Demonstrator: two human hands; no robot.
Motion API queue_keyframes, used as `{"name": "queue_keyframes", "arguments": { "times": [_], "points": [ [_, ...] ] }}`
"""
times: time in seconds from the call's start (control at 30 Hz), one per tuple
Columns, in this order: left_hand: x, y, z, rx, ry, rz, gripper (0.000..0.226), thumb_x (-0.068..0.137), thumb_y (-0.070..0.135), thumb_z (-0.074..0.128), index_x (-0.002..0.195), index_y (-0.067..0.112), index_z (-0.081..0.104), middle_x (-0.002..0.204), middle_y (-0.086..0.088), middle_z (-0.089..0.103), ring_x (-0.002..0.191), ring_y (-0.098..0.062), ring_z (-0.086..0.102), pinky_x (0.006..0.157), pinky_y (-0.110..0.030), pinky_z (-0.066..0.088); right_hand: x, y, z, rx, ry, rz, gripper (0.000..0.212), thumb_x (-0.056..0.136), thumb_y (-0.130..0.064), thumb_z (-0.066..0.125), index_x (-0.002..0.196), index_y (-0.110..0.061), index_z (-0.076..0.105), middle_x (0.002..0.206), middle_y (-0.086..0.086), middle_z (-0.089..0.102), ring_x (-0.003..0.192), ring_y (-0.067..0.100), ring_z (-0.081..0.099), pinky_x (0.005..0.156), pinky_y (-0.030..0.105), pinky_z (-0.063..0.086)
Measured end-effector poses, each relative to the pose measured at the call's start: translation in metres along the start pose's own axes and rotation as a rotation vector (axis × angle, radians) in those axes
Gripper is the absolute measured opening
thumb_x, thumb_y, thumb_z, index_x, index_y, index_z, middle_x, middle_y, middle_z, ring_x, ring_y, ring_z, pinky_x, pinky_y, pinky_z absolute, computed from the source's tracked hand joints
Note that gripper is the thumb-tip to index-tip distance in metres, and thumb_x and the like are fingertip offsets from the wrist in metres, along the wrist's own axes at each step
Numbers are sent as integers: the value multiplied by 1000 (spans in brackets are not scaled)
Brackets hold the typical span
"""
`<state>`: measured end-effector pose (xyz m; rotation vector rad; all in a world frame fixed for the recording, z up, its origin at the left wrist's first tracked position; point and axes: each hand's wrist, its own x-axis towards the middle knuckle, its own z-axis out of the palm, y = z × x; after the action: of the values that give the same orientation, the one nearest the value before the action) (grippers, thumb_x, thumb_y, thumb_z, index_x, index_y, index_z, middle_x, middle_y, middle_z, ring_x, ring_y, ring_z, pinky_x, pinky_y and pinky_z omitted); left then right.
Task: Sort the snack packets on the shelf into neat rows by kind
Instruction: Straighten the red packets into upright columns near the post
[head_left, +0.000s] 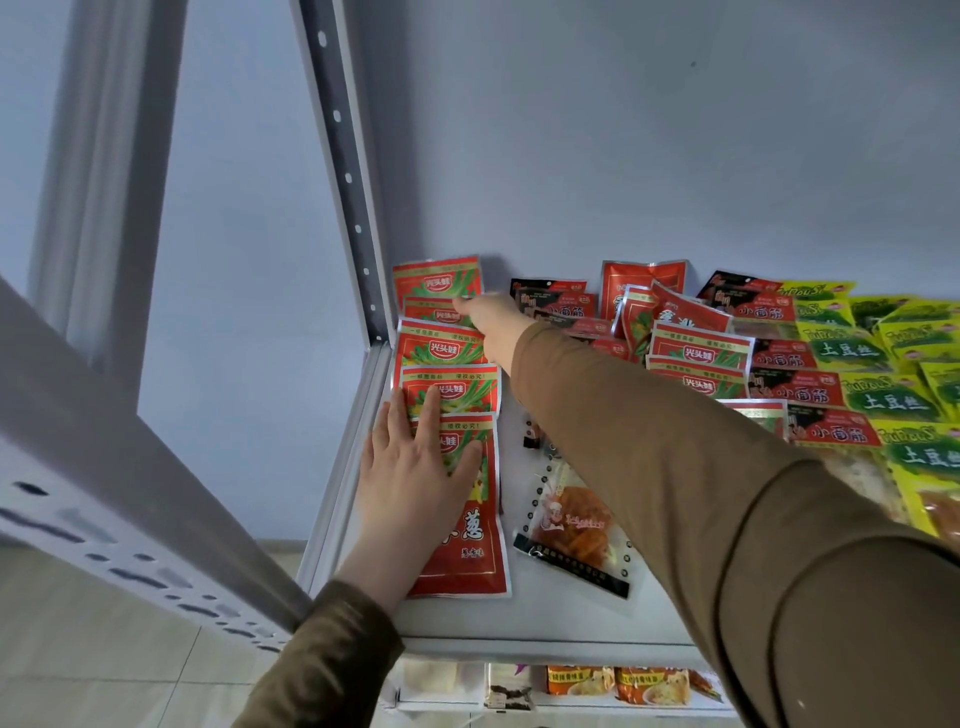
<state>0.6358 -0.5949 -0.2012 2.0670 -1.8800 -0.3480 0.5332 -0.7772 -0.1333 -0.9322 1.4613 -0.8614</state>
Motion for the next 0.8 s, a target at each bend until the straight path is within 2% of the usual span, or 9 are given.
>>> {"name": "queue_keyframes", "arguments": {
  "times": [0.17, 0.23, 0.33, 0.4, 0.5, 0.6, 0.67, 0.73, 0.8],
  "points": [
    [15, 8, -1, -48, -12, 7, 83, 94, 78, 30, 161, 41, -1, 172, -1, 2, 158, -29, 9, 125, -55, 21, 3, -5, -14, -7, 39, -21, 36, 101, -24, 61, 131, -5, 57, 130, 15, 64, 116, 33, 64, 101, 47, 53],
    [19, 14, -1, -64, -23, 11, 83, 94, 77, 31, 161, 41, -1, 173, -1, 0, 158, -30, 9, 125, -55, 21, 0, -10, -17, -49, -6, 26, 27, 102, -19, 59, 125, -7, 61, 124, 15, 69, 109, 32, 69, 97, 48, 55],
    [19, 20, -2, -100, -51, 24, 85, 94, 78, 33, 161, 42, -3, 173, 0, -7, 159, -30, 2, 126, -55, 14, -7, -20, -22, -103, -54, 11, 9, 102, -13, 57, 106, -9, 64, 102, 12, 74, 83, 26, 76, 65, 38, 62],
    [16, 19, -7, -206, -72, 8, 85, 93, 77, 37, 161, 44, -3, 172, 2, -11, 159, -29, -2, 126, -58, 13, -17, -27, -26, -106, -62, -16, 6, 101, -11, 58, 97, -11, 62, 89, 8, 71, 60, 18, 73, 45, 29, 55],
    [9, 11, -20, -428, 7, -36, 78, 96, 68, 44, 160, 47, 4, 172, 4, -5, 159, -27, 2, 124, -62, 18, -38, -33, -35, -27, -29, -102, 17, 102, -13, 55, 117, -5, 58, 101, 12, 72, 83, 25, 75, 57, 27, 57],
    [-6, 2, -27, -512, 50, -49, 76, 101, 57, 47, 161, 42, 2, 172, 7, -1, 158, -23, 11, 122, -59, 26, -78, -20, -50, -123, 25, -317, 49, 104, -17, 50, 151, -8, 36, 127, 2, 59, 74, -5, 62, 55, 11, 50],
    [-16, -2, -27, -515, 19, -51, 76, 103, 56, 45, 162, 40, -1, 172, 9, 0, 157, -22, 14, 122, -57, 29, -115, 7, -56, -305, -26, -484, 55, 106, -21, 46, 157, -16, 27, 149, 0, 46, 94, -7, 64, 84, 20, 56],
    [-21, -5, -25, -473, 6, -48, 76, 104, 55, 41, 163, 35, -3, 172, 6, 0, 158, -22, 12, 125, -55, 23, -145, 47, -56, -660, -44, -600, 59, 105, -24, 45, 159, -22, 20, 164, -2, 23, 144, 6, 34, 117, 42, 32],
    [-21, -7, -25, -448, -12, -52, 75, 106, 52, 37, 164, 30, -5, 173, 2, 4, 158, -22, 13, 125, -53, 22, -166, 86, -51, -972, -33, -610, 65, 105, -29, 44, 160, -27, 10, 169, -1, -4, 155, 21, -8, 121, 43, 1]
  ]
}}
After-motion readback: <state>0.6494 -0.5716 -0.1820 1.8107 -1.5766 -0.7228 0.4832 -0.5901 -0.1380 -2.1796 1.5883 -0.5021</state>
